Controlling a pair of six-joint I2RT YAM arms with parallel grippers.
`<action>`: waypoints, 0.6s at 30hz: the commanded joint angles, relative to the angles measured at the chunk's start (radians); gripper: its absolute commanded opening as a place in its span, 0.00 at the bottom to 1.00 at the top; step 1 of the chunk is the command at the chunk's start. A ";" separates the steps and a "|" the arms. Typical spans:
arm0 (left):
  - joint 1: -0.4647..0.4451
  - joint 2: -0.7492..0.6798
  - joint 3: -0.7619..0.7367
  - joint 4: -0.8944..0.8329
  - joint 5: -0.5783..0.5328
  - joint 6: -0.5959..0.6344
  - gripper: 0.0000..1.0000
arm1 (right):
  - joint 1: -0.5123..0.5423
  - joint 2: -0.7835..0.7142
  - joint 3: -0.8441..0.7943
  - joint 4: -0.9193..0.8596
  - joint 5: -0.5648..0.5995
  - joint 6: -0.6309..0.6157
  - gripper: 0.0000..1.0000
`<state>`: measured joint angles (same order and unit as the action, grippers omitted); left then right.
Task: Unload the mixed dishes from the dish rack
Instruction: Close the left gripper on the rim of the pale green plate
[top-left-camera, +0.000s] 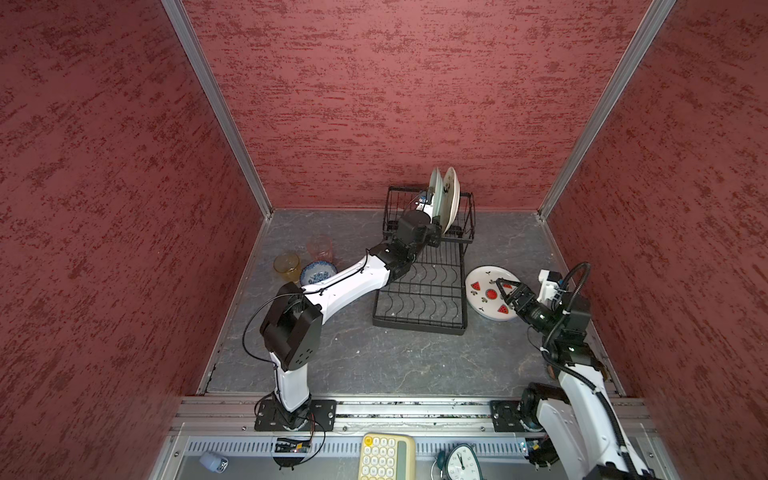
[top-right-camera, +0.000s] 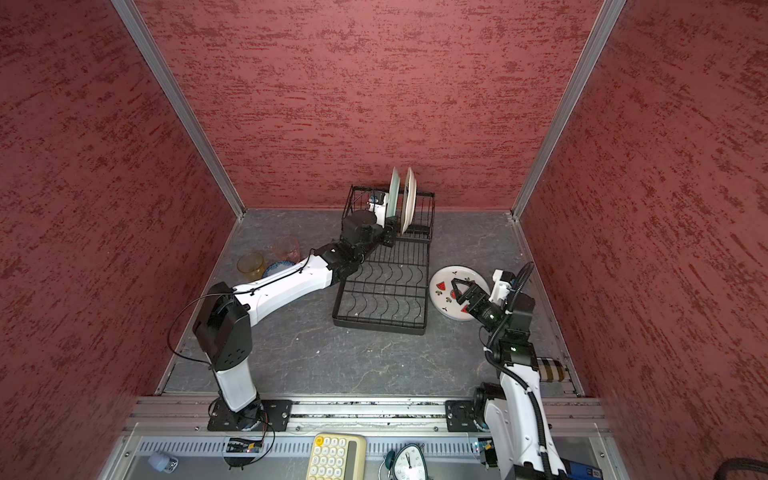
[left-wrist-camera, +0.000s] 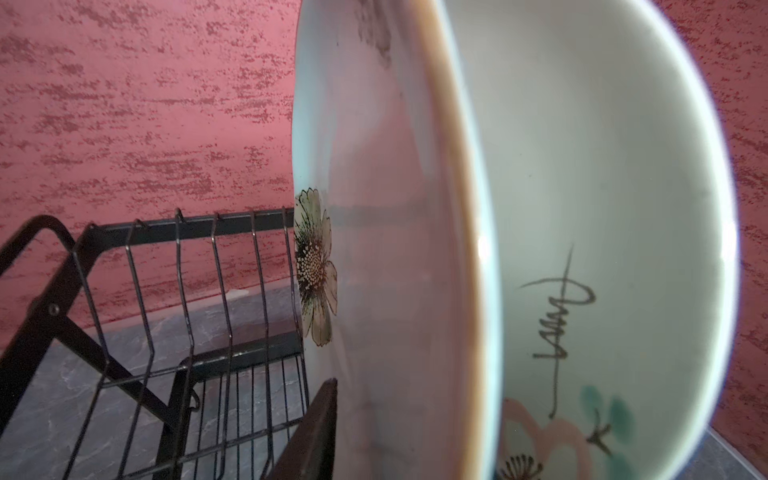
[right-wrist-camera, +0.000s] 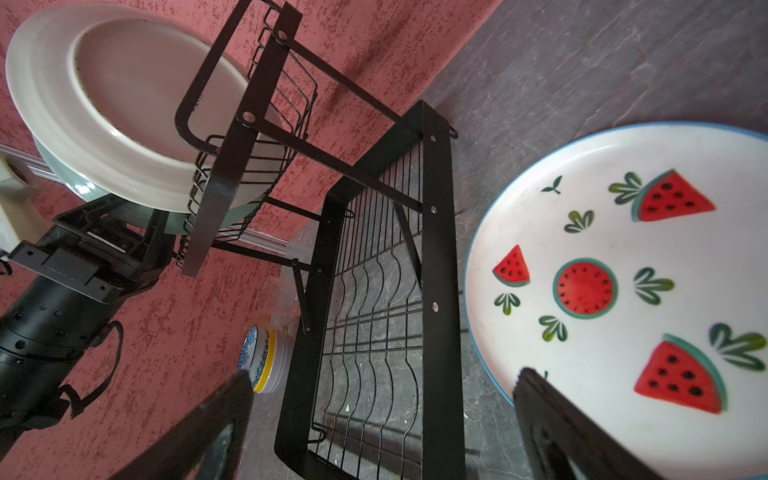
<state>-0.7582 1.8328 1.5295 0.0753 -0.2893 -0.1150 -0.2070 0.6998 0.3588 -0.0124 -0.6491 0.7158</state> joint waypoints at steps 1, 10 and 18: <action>0.014 0.012 0.026 0.012 -0.004 0.008 0.29 | -0.005 -0.003 -0.008 0.010 0.016 -0.019 0.99; 0.013 0.002 0.026 0.018 -0.004 0.017 0.17 | -0.005 0.014 -0.007 0.026 0.014 -0.016 0.99; 0.009 -0.006 0.032 0.027 -0.011 0.026 0.13 | -0.005 0.012 -0.007 0.021 0.012 -0.018 0.99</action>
<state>-0.7521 1.8328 1.5330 0.0792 -0.2893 -0.1020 -0.2070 0.7174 0.3576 -0.0116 -0.6483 0.7158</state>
